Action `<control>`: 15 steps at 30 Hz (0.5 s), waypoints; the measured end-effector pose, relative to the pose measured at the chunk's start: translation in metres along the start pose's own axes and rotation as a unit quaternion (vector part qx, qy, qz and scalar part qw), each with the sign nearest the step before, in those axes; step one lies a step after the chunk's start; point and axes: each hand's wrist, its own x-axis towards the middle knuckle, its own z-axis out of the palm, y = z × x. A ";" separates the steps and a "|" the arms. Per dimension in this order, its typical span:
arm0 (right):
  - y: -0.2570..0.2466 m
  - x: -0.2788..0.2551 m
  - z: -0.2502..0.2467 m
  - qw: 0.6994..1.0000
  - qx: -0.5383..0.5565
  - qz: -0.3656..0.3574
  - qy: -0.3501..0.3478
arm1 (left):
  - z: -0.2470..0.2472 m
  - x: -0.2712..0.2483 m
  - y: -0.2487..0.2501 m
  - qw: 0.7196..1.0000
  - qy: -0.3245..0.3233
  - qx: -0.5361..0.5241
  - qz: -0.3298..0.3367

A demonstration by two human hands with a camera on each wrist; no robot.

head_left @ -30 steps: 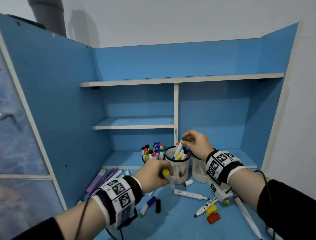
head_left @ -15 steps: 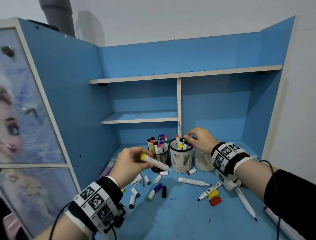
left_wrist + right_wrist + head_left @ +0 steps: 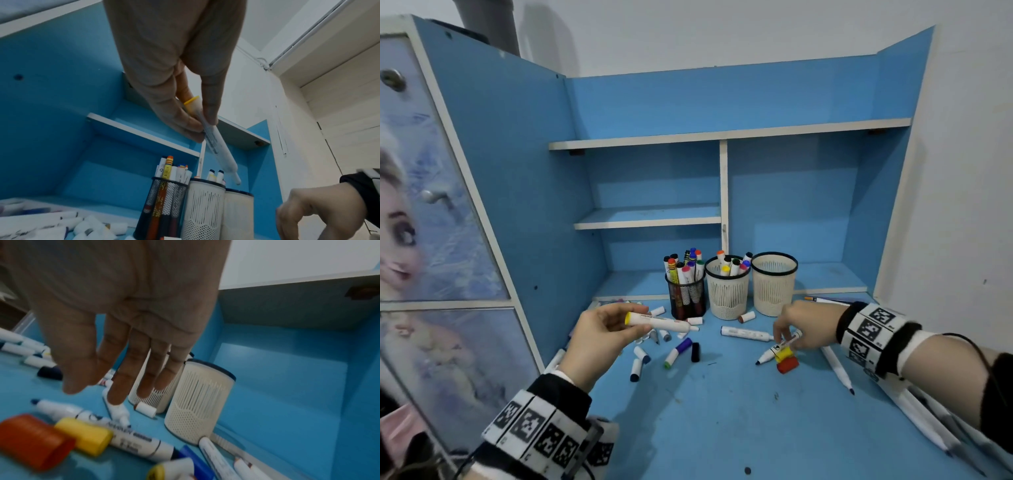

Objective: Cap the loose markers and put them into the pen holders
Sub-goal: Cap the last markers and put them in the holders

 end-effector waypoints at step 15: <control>-0.004 0.027 0.014 0.994 -0.022 0.076 -0.071 | 0.009 -0.013 0.000 1.000 0.002 -0.004 -0.009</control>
